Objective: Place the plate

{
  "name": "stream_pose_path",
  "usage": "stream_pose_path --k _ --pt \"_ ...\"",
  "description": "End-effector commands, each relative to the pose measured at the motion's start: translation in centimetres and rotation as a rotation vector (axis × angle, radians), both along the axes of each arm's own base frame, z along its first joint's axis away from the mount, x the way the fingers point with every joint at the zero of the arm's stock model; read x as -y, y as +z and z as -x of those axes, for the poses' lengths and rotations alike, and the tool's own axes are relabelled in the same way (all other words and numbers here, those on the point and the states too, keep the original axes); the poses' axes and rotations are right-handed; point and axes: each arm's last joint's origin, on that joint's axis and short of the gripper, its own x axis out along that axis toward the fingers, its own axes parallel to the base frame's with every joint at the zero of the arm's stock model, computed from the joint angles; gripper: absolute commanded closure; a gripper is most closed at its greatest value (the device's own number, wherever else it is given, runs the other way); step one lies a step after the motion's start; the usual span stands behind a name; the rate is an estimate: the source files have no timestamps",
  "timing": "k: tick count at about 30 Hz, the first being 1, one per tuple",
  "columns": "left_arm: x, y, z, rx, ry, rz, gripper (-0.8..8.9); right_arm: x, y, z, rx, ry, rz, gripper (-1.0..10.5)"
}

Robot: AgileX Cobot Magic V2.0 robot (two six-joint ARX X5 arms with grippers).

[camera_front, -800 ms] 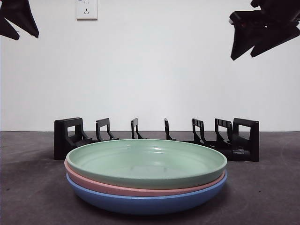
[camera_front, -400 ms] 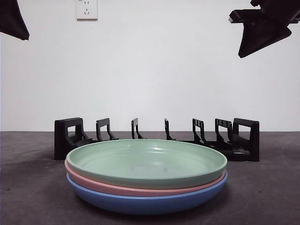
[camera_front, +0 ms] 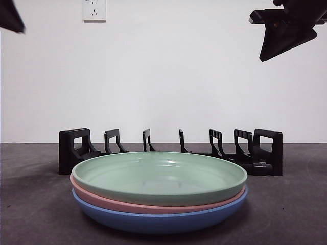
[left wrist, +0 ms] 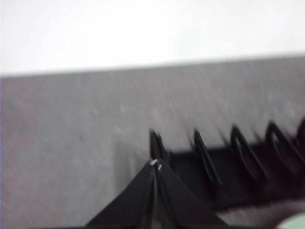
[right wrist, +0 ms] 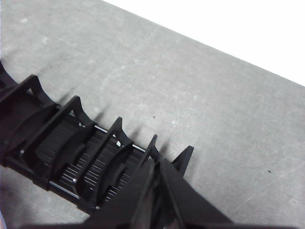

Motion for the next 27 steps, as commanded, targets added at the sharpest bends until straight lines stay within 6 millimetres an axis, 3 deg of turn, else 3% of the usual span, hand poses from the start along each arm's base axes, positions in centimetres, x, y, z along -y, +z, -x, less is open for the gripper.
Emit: stream_pose_path --k 1,3,8,15,27 --pt "-1.1 -2.1 1.2 0.054 -0.07 -0.025 8.06 -0.2 0.5 -0.2 0.02 0.005 -0.005 9.3" --pt "-2.4 -4.3 2.3 0.094 -0.097 -0.009 8.06 -0.2 0.5 -0.2 0.02 0.005 -0.005 9.3" --pt "-4.9 -9.4 4.9 0.12 0.045 -0.009 8.06 -0.2 0.5 -0.2 0.02 0.005 -0.005 9.3" --pt "-5.9 -14.0 6.2 0.155 0.136 -0.006 8.06 -0.2 0.5 -0.2 0.02 0.005 -0.005 9.3" --pt "-6.2 -14.7 6.5 0.112 0.161 0.003 8.06 -0.2 0.5 -0.2 0.026 0.005 -0.007 9.3"
